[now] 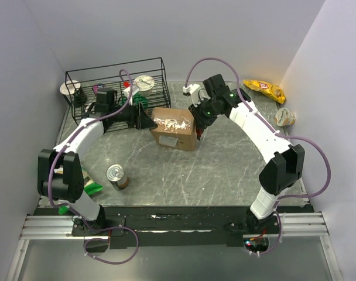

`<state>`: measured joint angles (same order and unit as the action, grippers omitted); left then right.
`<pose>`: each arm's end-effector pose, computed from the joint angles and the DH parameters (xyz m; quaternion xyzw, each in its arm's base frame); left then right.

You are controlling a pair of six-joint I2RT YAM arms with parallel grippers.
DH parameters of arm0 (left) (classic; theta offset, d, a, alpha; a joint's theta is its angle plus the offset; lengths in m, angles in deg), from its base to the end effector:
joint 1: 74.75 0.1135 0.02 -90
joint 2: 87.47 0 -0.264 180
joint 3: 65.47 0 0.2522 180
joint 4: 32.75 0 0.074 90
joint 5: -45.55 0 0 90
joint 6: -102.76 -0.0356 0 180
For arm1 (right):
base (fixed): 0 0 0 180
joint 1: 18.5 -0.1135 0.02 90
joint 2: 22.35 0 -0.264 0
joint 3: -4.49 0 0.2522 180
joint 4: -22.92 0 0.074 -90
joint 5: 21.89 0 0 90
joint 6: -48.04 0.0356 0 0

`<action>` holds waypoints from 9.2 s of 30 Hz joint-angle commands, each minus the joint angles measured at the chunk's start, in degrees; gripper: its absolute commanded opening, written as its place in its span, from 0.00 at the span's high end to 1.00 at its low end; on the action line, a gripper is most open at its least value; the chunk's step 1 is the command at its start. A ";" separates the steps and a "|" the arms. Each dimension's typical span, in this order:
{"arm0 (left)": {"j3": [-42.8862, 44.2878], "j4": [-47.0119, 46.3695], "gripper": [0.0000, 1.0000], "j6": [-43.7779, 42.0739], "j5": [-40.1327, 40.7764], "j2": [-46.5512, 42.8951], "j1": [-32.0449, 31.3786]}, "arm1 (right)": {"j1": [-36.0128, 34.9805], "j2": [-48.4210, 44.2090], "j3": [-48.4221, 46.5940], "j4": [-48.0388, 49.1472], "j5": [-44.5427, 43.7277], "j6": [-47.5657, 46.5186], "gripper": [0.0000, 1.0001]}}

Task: Unpack the express box

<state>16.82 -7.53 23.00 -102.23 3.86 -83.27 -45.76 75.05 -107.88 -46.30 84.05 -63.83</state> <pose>0.3437 -0.0819 0.2855 0.2142 0.7773 -0.4881 0.3342 0.3163 0.1740 0.3526 -0.4305 0.8395 0.1461 0.2974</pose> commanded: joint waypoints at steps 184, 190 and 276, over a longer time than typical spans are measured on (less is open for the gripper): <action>0.02 -16.56 0.27 20.17 1.09 13.70 0.87 | -3.85 5.95 -23.12 10.82 19.03 -12.06 1.00; -0.15 -16.38 0.28 19.82 1.35 13.79 0.87 | -3.23 5.69 -22.77 10.46 19.91 -11.18 1.00; -0.24 -14.19 0.28 17.80 2.23 14.40 0.25 | -4.73 8.42 -17.15 19.95 20.88 -11.18 1.00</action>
<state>18.07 -27.42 46.82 -108.81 15.44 -81.96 -50.22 83.99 -126.08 -29.15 106.52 -74.24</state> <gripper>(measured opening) 0.727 0.327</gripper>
